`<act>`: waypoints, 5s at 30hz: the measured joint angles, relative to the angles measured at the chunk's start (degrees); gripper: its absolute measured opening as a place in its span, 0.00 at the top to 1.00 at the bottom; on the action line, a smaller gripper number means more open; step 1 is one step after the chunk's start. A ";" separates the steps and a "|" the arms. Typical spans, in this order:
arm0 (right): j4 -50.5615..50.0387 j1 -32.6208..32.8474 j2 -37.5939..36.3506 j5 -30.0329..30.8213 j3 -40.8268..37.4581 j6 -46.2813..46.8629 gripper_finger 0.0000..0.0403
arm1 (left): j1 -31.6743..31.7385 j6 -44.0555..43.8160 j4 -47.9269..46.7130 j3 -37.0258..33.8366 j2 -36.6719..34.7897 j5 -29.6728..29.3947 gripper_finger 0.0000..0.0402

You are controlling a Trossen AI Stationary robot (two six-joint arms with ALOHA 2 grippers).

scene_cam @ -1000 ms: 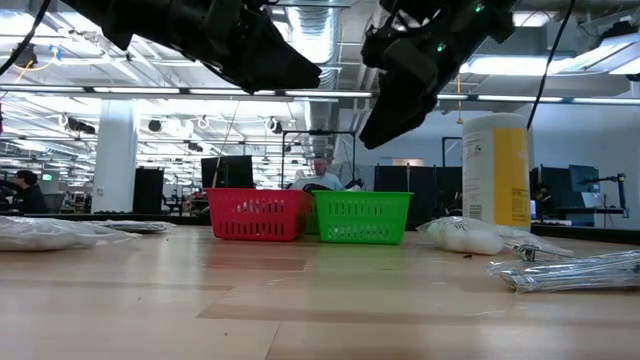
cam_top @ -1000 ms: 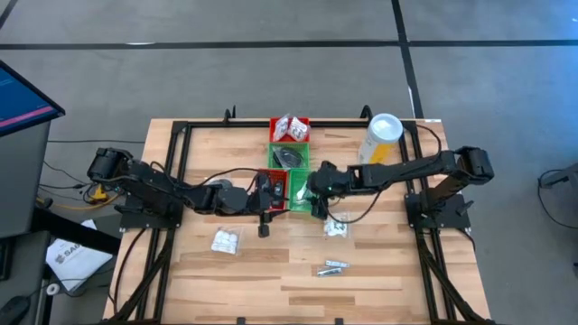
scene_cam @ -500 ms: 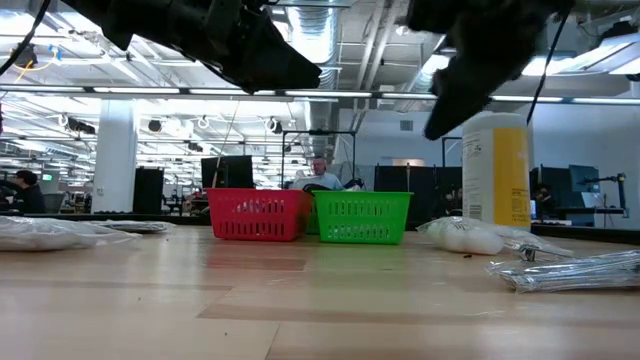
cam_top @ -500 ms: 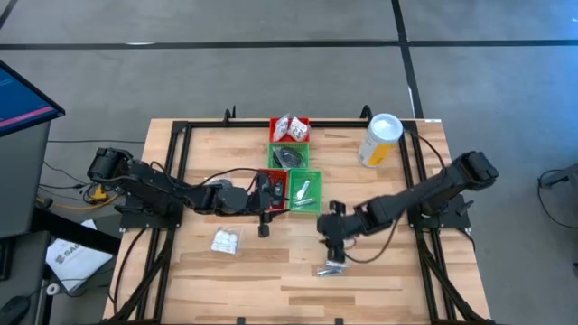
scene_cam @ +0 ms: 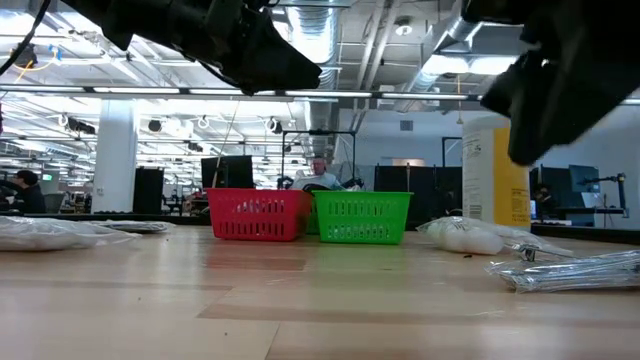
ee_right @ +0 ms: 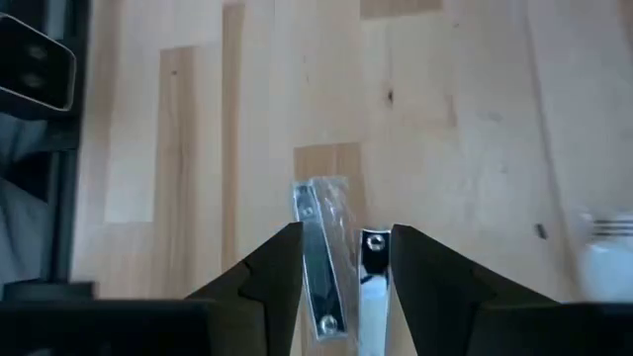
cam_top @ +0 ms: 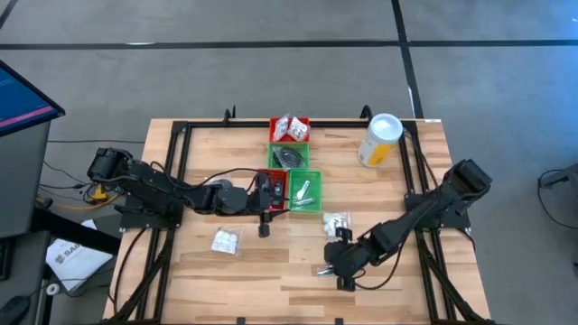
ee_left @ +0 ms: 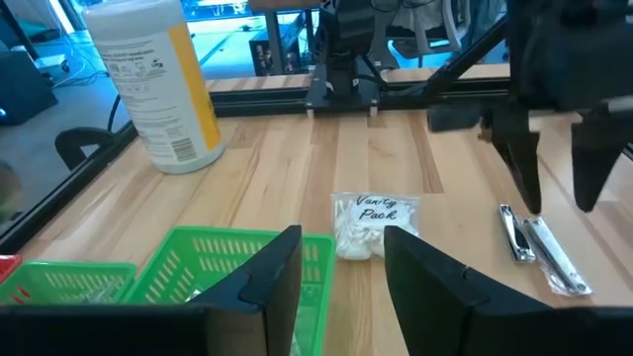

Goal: Pick & Place Travel size toiletries
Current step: Put the silver nail cutter into the bottom green bin, then put the black hairbrush into the top green bin

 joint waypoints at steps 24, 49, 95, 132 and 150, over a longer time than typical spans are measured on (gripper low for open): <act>1.17 -0.19 9.70 1.45 0.04 3.44 0.66 | 0.00 0.02 0.04 0.00 0.02 0.00 0.66; -3.75 -1.22 9.26 1.26 5.59 -2.79 0.90 | 0.00 0.02 0.02 0.00 0.02 0.00 0.66; -11.65 -30.12 3.46 2.05 14.14 -36.71 0.90 | 0.00 0.04 -0.09 0.00 0.02 -0.01 0.66; -2.00 -37.50 3.96 -4.67 11.47 -37.77 0.55 | -0.07 -6.27 -27.39 -0.04 -4.36 -4.02 0.66; -0.69 -37.50 3.96 -4.64 11.47 -39.25 0.56 | -1.14 -29.61 -70.15 -0.02 -16.46 -5.12 0.66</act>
